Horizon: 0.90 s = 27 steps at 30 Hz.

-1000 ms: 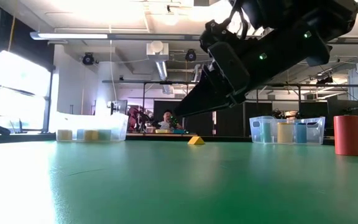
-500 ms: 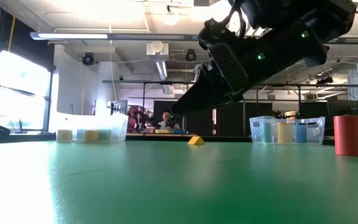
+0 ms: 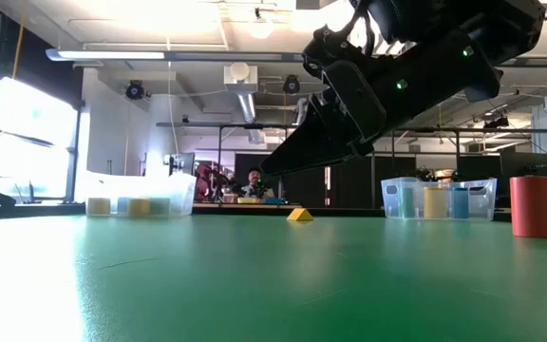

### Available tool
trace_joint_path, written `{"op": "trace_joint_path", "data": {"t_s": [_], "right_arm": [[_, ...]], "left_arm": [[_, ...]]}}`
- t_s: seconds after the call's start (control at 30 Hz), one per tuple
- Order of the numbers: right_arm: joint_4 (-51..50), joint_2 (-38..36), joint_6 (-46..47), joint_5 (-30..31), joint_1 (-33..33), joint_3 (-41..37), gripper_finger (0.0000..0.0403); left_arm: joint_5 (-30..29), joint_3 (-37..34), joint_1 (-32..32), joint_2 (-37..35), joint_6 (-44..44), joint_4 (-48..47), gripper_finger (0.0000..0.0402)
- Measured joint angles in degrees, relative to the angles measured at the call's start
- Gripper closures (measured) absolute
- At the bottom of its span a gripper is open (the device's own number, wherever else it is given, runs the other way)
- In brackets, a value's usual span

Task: Sort blocks by size
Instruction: Put the yellow triangle block into the bottom transparent bin

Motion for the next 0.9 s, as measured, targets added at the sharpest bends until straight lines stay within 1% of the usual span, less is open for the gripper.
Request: {"op": "trace_joint_path", "data": {"t_s": [0.2,0.37,0.47,0.6,0.73,0.83,0.9], "right_arm": [[-0.15,0.0,0.0,-0.01,0.0,0.0,0.0237],[-0.21,0.0,0.0,0.0,0.0,0.0,0.0237],[-0.44,0.0,0.0,-0.02,0.0,0.0,0.0237],[-0.59,0.0,0.0,-0.02,0.0,0.0,0.0237],[-0.58,0.0,0.0,0.0,0.0,0.0,0.0237],[-0.23,0.0,-0.51,0.0,0.01,0.0,0.0237],[0.42,0.0,-1.88,0.03,0.33,0.0,0.0237]], "left_arm": [[4.99,0.0,0.6,0.0,1.04,-0.95,0.0186],[6.01,-0.5,0.59,-0.02,2.85,-0.06,0.0196],[6.56,-2.73,0.59,-0.02,3.0,3.18,0.022],[7.47,-5.96,0.64,-0.47,3.92,8.85,0.0273],[4.96,-6.27,0.56,-0.88,6.02,8.24,0.033],[-0.43,-6.34,1.12,-1.6,7.63,8.45,0.0356],[-6.27,-6.38,1.8,-2.17,9.35,9.34,0.0362]]}}
